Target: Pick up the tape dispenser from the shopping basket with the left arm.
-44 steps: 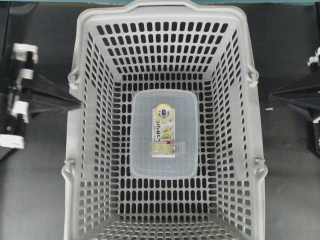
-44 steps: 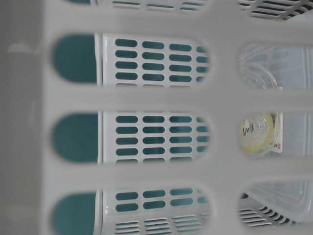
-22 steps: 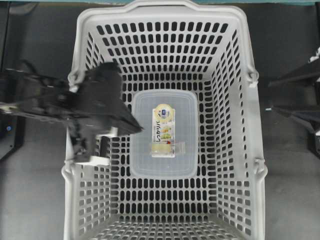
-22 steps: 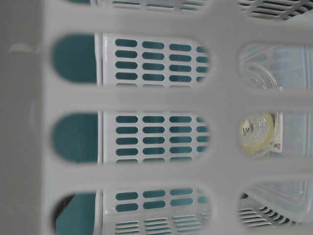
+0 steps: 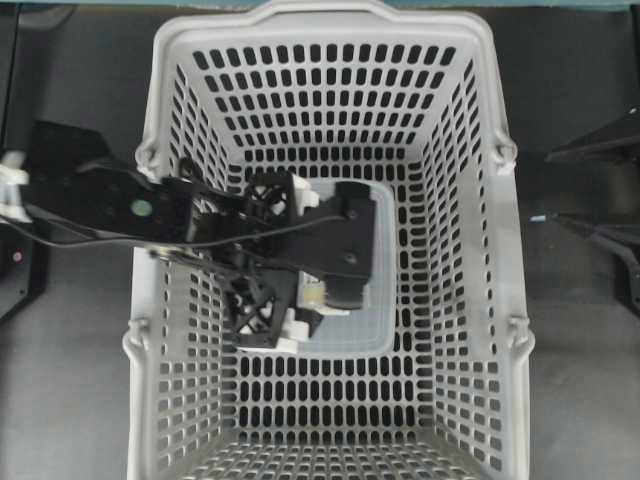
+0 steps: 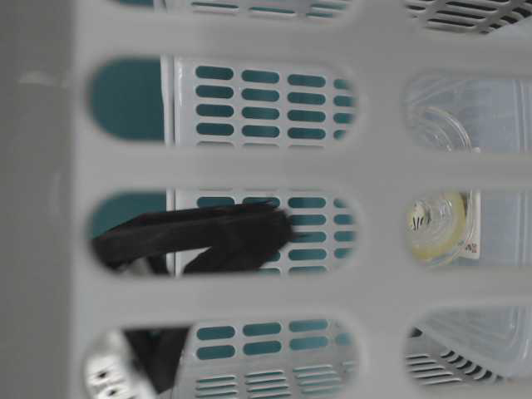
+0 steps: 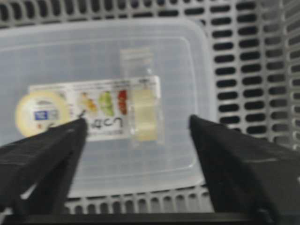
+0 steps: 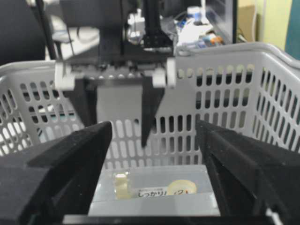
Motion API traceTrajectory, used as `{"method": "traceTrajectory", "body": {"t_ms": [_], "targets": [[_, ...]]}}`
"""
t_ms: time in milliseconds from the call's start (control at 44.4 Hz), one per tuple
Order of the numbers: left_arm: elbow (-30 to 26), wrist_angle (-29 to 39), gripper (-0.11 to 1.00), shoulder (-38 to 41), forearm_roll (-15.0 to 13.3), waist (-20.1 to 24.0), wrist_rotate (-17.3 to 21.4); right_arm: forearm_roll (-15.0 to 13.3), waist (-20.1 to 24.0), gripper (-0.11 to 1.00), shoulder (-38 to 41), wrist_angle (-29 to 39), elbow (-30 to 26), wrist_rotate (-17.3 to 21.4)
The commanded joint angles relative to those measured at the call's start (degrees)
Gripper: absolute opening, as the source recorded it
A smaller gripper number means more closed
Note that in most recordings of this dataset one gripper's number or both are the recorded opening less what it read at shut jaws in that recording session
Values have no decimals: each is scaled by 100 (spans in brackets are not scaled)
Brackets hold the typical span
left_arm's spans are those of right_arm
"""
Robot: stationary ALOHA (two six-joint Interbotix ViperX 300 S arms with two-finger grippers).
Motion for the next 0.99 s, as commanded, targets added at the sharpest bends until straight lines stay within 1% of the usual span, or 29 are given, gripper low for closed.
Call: {"method": "traceTrajectory", "body": {"t_ms": [0,180,383,451,496,541,654,699,789,857,970], "targets": [[-114,9,91,149,18,-53,-79,18,0,70,18,-18,-114,9],[0,0,89,501,26,-53,-272,18,0,70,9,-18,-114,9],[97,-97,88,677,18,-53,-316,18,0,70,9,-18,-79,9],[105,-132,85,668,26,-53,-281,18,-9,70,0,-18,-62,9],[88,-132,80,659,26,-53,-272,18,0,70,0,-18,-53,9],[70,-132,71,659,18,-53,-264,18,-9,70,-18,-18,-44,9],[0,-114,39,580,26,-53,-202,18,0,70,-44,-18,-26,9],[-53,-97,29,527,26,-53,-193,18,-9,70,-53,-18,-18,9],[-176,-9,29,369,26,-53,-185,18,0,70,-79,9,-18,9],[-369,202,29,246,18,-53,-185,18,-9,70,-97,70,0,9],[-870,879,29,53,26,-44,-193,18,-9,70,-123,176,9,9]]}}
